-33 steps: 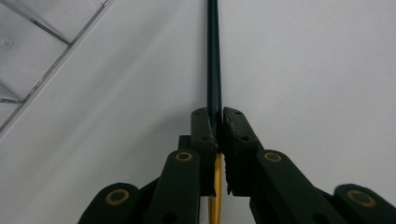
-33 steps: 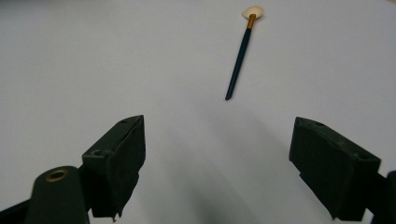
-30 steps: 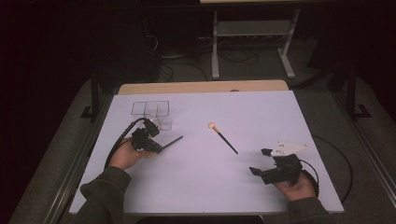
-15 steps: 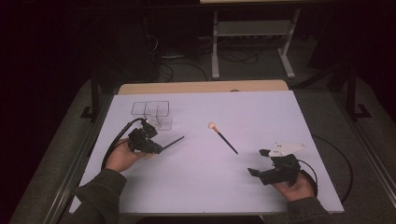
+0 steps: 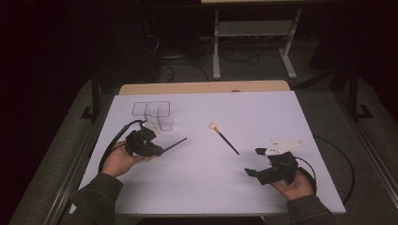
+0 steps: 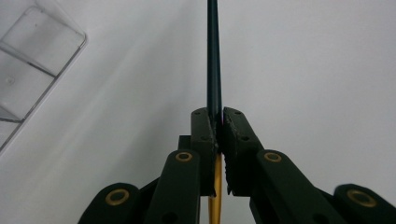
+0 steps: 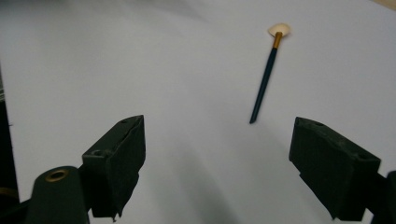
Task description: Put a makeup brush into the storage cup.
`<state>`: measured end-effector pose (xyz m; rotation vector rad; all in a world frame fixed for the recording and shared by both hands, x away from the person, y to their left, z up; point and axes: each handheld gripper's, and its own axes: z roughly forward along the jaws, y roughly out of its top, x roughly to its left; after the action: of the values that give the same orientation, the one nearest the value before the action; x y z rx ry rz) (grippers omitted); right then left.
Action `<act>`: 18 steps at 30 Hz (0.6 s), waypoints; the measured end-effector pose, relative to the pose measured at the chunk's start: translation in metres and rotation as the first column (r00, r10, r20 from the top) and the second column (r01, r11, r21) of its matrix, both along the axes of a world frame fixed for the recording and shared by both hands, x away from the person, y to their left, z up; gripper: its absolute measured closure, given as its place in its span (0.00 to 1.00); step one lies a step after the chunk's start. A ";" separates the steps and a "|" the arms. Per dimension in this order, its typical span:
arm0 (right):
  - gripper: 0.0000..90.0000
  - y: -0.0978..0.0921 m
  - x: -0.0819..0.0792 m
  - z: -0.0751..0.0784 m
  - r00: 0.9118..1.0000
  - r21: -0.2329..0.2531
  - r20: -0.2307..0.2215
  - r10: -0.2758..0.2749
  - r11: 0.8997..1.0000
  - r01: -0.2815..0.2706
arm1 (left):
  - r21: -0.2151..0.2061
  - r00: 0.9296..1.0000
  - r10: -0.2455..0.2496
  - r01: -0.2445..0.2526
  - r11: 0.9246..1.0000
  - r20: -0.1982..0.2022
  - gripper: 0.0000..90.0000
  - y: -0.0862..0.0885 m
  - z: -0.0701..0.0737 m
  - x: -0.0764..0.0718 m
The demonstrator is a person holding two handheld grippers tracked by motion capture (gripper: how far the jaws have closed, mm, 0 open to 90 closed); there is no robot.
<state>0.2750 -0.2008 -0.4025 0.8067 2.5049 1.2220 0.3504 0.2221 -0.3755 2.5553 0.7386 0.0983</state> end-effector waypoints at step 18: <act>0.21 0.032 0.014 0.040 0.993 -0.037 -0.008 0.117 0.992 -0.117 | -0.014 0.995 -0.090 0.091 0.996 0.036 0.93 -0.012 0.014 -0.026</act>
<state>0.2890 -0.1691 -0.3630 0.6635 2.6045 1.2057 0.3248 0.2104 -0.3612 2.5611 0.6070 0.1078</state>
